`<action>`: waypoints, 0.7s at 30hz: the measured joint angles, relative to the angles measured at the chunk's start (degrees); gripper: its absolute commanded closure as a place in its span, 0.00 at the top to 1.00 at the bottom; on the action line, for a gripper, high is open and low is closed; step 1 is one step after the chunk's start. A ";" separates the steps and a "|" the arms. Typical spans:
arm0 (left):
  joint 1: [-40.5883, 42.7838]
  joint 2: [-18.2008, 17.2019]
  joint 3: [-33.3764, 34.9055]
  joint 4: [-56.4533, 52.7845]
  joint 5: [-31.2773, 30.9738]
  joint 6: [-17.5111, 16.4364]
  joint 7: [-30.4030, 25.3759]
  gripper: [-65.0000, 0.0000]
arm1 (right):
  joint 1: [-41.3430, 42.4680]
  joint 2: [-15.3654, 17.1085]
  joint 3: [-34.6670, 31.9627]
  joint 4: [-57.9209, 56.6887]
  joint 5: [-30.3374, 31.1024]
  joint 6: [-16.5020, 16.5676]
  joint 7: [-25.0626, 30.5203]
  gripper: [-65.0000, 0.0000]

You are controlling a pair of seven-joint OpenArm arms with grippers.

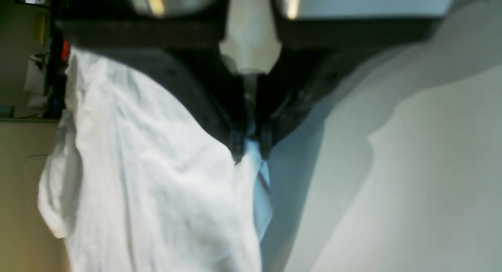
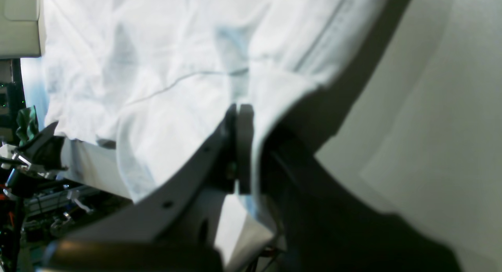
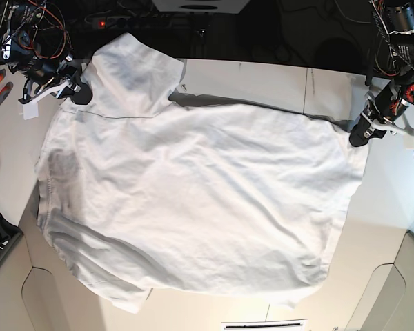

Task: Layout the t-shirt on the table in an organized manner, then fold the t-shirt properly
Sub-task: 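Grasp the opposite shirt corner with the left gripper, then lift the shirt with both grippers and pull it taut between them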

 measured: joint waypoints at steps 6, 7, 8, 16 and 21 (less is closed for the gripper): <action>-0.11 0.15 -4.66 2.43 -4.81 -5.55 2.84 0.00 | 0.00 0.02 0.00 5.18 -0.28 -0.02 -1.20 0.00; -0.11 0.13 -5.86 2.75 -5.68 -5.57 3.67 0.00 | 0.11 0.04 0.00 6.34 -0.24 -0.02 -1.40 0.00; -0.09 0.13 -6.91 2.89 -6.47 -5.57 4.76 0.00 | 0.13 0.07 0.00 7.41 -0.22 -0.02 -1.75 0.00; 1.18 0.13 -8.33 2.97 -9.29 -5.99 7.48 0.00 | 0.11 0.04 0.00 14.69 -0.20 0.00 -4.37 0.00; 1.79 0.15 -8.33 2.99 -10.62 -6.67 8.37 0.00 | 0.11 0.02 0.00 16.74 -0.20 0.00 -5.20 0.00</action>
